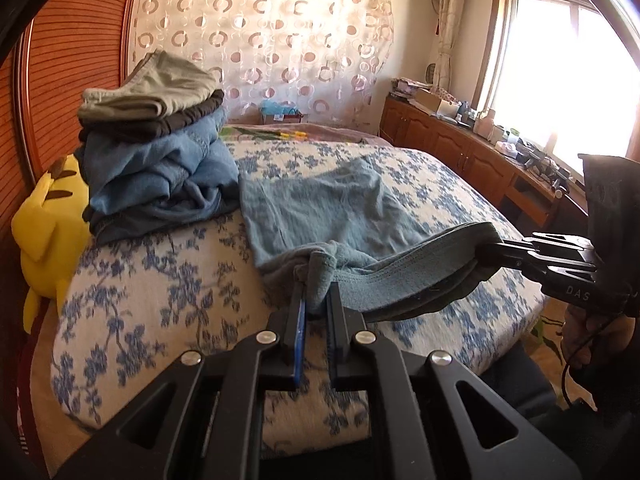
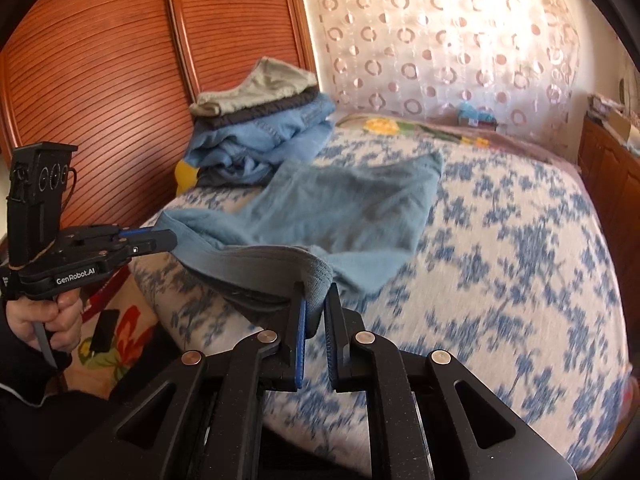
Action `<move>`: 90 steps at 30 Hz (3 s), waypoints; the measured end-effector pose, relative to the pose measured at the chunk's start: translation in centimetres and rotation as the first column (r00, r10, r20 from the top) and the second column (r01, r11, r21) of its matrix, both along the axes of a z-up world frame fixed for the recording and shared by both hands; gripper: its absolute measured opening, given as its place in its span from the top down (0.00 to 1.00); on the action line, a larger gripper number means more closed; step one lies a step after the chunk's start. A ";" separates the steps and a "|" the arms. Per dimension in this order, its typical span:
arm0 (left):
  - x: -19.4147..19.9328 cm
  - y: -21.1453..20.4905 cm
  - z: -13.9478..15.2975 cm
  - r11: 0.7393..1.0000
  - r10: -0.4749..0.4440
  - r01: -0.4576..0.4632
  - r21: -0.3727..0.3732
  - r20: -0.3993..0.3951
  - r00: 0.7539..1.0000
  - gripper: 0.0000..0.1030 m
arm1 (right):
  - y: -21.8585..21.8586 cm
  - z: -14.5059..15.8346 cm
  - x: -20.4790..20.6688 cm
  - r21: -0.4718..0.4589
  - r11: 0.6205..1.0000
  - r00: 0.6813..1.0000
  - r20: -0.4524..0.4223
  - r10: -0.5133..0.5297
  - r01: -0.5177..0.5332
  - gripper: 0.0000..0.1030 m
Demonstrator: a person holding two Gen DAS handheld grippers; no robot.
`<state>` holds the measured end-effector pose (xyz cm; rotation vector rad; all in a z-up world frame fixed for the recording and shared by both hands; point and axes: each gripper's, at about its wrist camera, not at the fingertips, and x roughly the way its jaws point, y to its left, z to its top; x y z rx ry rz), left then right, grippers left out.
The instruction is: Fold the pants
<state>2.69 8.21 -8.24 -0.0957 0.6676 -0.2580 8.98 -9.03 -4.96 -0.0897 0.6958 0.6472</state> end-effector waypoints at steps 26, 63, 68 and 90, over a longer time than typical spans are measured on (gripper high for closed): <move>11.1 0.5 1.3 0.999 0.038 -0.037 0.034 -0.020 0.999 0.95 | 1.4 1.2 11.1 -0.013 0.997 0.997 0.030 -0.077 0.077 0.95; 12.6 0.0 1.2 0.993 0.032 -0.030 0.110 -0.025 0.999 0.46 | 0.9 -2.0 11.5 -0.066 0.994 0.995 -0.029 -0.092 0.090 0.64; 12.3 0.7 -0.1 0.994 0.036 -0.031 0.101 -0.042 0.998 0.39 | 1.9 -2.4 12.3 -0.106 0.992 0.996 -0.035 -0.077 0.073 0.62; 11.7 0.9 -1.9 0.994 0.035 -0.026 0.110 -0.080 0.996 0.38 | 1.1 -1.2 17.7 -0.134 0.973 0.982 0.035 -0.185 0.189 0.60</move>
